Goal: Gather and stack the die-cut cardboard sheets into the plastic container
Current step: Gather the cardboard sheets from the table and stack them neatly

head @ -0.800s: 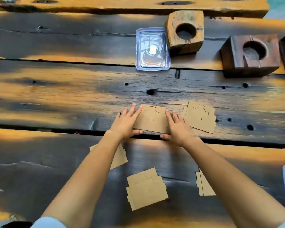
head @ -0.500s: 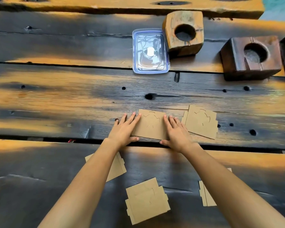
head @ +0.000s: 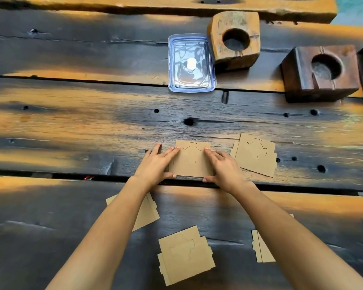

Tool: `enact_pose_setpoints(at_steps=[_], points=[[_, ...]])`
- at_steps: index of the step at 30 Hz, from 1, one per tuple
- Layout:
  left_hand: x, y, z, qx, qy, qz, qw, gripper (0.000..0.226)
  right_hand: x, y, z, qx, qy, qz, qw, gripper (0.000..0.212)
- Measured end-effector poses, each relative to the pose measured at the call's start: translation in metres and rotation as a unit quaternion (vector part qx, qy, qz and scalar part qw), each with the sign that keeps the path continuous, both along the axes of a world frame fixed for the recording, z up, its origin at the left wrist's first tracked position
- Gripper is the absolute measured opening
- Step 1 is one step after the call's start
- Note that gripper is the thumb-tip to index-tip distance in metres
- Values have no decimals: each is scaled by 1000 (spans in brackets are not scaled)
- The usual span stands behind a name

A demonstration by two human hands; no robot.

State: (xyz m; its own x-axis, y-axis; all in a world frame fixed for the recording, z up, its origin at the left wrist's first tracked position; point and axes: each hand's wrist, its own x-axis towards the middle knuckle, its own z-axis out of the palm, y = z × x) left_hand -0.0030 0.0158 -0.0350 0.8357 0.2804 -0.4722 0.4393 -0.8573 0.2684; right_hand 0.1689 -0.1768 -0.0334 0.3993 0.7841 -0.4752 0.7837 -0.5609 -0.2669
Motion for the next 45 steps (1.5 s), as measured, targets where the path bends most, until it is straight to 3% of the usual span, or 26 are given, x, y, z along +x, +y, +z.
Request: enact_pose_setpoints(at_steps=[12,31,45], points=[[4,-2,23,30,-31,-9,999,97,8,1,20,21,13,-17,1000,116],[-7,-32,114,77,-85,20,993,98,5,-20,120,83,-35,8,996,113],[-37,-58,120,79,-84,26,993,98,-16,-42,120,83,-27,20,996,117]])
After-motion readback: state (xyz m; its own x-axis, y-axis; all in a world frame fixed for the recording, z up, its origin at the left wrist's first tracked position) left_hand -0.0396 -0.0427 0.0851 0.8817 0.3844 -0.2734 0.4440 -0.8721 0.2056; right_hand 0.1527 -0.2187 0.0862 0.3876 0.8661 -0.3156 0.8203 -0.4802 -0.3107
